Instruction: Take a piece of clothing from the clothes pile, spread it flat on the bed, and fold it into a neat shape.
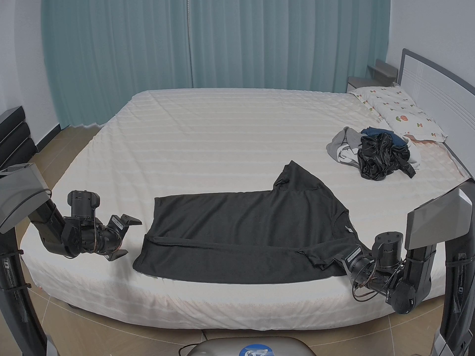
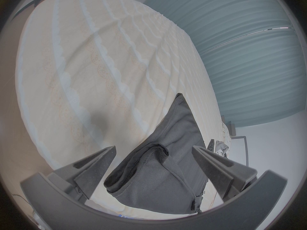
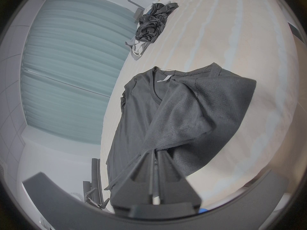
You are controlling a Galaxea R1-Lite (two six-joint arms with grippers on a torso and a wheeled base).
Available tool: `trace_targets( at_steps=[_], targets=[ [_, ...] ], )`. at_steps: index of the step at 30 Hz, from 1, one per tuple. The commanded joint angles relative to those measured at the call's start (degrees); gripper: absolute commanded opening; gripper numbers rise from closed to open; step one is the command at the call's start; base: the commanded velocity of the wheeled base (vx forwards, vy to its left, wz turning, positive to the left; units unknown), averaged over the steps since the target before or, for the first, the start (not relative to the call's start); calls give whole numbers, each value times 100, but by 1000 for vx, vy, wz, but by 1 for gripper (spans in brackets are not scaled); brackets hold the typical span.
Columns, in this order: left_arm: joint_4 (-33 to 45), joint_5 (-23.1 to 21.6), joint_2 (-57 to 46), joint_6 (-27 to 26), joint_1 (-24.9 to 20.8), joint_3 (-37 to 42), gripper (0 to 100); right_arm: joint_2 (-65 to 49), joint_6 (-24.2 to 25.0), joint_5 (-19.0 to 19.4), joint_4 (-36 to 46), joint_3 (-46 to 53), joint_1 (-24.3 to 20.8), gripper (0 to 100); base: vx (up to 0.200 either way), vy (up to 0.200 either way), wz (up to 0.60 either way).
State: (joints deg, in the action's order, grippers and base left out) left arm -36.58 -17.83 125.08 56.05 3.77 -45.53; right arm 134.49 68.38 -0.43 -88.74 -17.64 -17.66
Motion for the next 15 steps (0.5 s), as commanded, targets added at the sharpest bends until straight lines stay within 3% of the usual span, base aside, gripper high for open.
trace_targets(
  at_steps=[1, 15],
  targets=[
    [2, -1, 8, 2, 1, 0, 100, -212, 0, -1, 5, 112, -18, 0, 0, 0, 0],
    [2, -1, 8, 2, 1, 0, 100, -247, -457, 8, -74, 630, -9, 0, 0, 0, 0]
  ],
)
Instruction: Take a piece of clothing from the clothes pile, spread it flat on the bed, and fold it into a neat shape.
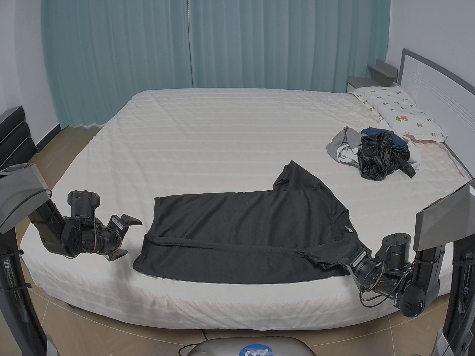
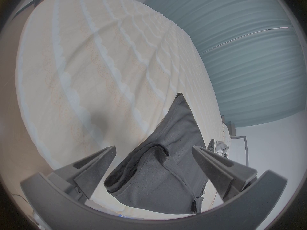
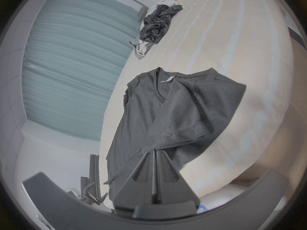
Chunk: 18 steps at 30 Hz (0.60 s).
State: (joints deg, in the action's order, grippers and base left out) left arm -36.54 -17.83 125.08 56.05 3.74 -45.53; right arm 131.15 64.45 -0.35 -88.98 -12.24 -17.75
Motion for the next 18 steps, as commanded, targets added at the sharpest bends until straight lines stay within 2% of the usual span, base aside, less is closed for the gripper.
trace_targets(
  at_steps=[1, 4, 5, 13, 17, 18],
  targets=[
    [-3, -1, 8, 2, 4, 0, 100, 104, -126, 0, -49, 99, -9, 0, 0, 0, 0],
    [-3, -1, 8, 2, 4, 0, 100, 218, -275, 0, -49, 169, 0, 0, 0, 0, 0],
    [-3, -1, 8, 2, 4, 0, 100, 236, -310, 0, -49, 213, -9, 100, 0, 0, 0],
    [-3, -1, -1, 2, 4, 0, 100, -186, -644, -246, -49, 319, 96, 100, 0, 0, 0],
    [6, -1, -1, 11, 4, 0, 100, -546, -741, -228, -41, 222, 369, 100, 0, 0, 0],
    [6, -1, -1, 11, 4, 9, 100, -555, -882, -193, 21, 81, 553, 100, 0, 0, 0]
  ],
)
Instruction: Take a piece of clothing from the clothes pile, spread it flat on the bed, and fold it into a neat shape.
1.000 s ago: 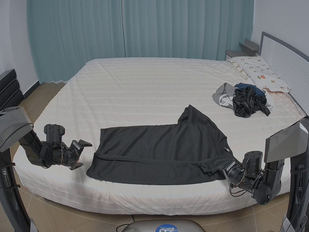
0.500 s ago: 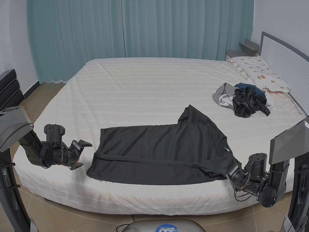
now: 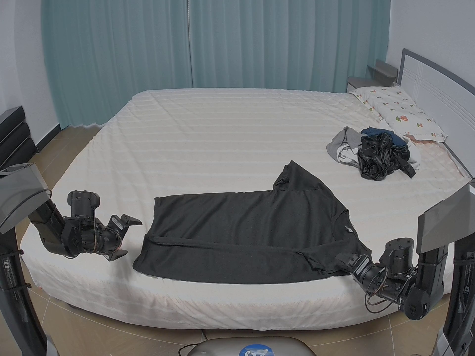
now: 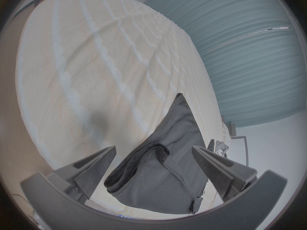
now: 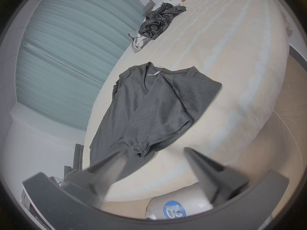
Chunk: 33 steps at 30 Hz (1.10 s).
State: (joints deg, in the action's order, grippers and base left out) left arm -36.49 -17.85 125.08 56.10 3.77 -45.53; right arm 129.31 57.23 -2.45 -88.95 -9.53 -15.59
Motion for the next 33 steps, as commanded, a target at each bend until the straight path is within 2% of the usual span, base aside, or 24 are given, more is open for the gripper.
trace_targets(
  at_steps=[1, 7, 9, 11, 17, 22, 23, 33],
  targets=[
    [1, 1, -1, 6, 1, 0, 100, -371, -169, 17, 19, -198, 346, 100, 0, 0, 0],
    [-8, 1, -1, 6, 10, 0, 100, -2, -468, 403, 89, -681, 856, 100, 0, 0, 0],
    [1, 1, -1, -3, 1, 9, 100, 33, -476, 456, 124, -734, 900, 100, 0, 0, 0],
    [1, 1, -1, -3, 1, 0, 100, 262, -485, 755, 300, -1007, 1023, 100, 0, 0, 0],
    [1, 1, -1, -3, 1, 0, 100, 631, -503, 1089, 344, -1376, 1049, 100, 0, 0, 0],
    [1, 1, -1, -3, 1, 9, 100, 1009, -784, 1098, 344, -1806, 1032, 100, 0, 0, 0],
    [1, 1, -1, -3, 1, 9, 100, 1062, -793, 1098, 361, -1868, 1032, 0, 0, 0, 0],
    [1, 1, -1, -3, 1, 9, 100, 1246, -872, 1018, 344, -2158, 1172, 0, 0, 0, 0]
  ],
)
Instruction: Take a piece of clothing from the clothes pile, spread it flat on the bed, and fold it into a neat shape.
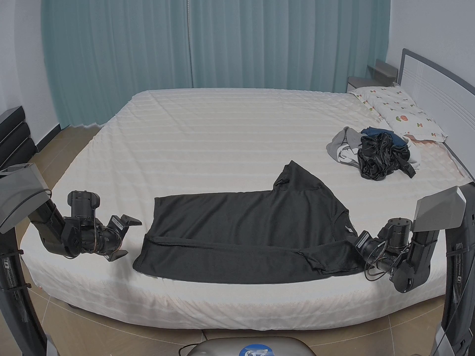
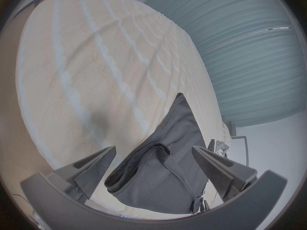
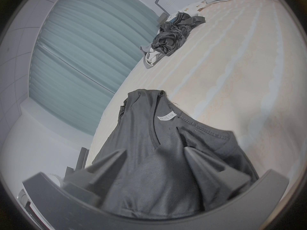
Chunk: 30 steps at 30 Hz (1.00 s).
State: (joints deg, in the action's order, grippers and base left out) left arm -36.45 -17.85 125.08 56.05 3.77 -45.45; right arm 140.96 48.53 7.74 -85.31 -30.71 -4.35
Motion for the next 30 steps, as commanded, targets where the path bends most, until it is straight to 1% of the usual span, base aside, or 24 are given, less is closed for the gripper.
trace_targets(
  at_steps=[1, 10, 11, 15, 18, 21, 25, 26, 28, 29, 30],
  targets=[
    [-2, 1, -1, 2, 1, 1, 100, 81, -2, -1, -21, -41, 48, 0, 0, 0, 0],
    [-20, 1, -10, -7, 1, 9, 100, 72, -2, -45, -170, 30, 84, 0, 0, 0, 0],
    [-29, 1, -36, -7, 1, 9, 100, 63, -2, -45, -214, 39, 101, 100, 0, 0, 0],
    [-29, 1, -53, -33, -51, 18, 100, -69, -10, -62, -276, 162, 136, 100, 0, 0, 0],
    [-46, 1, -62, -15, -192, -43, 100, -324, -10, -185, -346, 276, 189, 100, 0, 0, 0],
    [-2, 1, -62, 29, -359, -157, 100, -499, -2, -256, -399, 399, 198, 100, 0, 0, 0],
    [-20, 106, -89, 257, -781, -193, 100, -658, 16, -282, -416, 504, 207, 100, 0, 0, 0],
    [-29, 115, -97, 275, -807, -201, 100, -666, 16, -282, -416, 504, 207, 100, 0, 0, 0],
    [-20, 361, -97, 327, -1053, -281, 100, -745, 7, -335, -416, 522, 321, 100, 0, 0, 0],
    [-20, 361, -97, 327, -1053, -281, 100, -745, 7, -335, -416, 522, 321, 100, 0, 0, 0],
    [-20, 695, -45, 371, -1238, -368, 100, -737, -2, -335, -416, 601, 356, 100, 0, 0, 0]
  ],
)
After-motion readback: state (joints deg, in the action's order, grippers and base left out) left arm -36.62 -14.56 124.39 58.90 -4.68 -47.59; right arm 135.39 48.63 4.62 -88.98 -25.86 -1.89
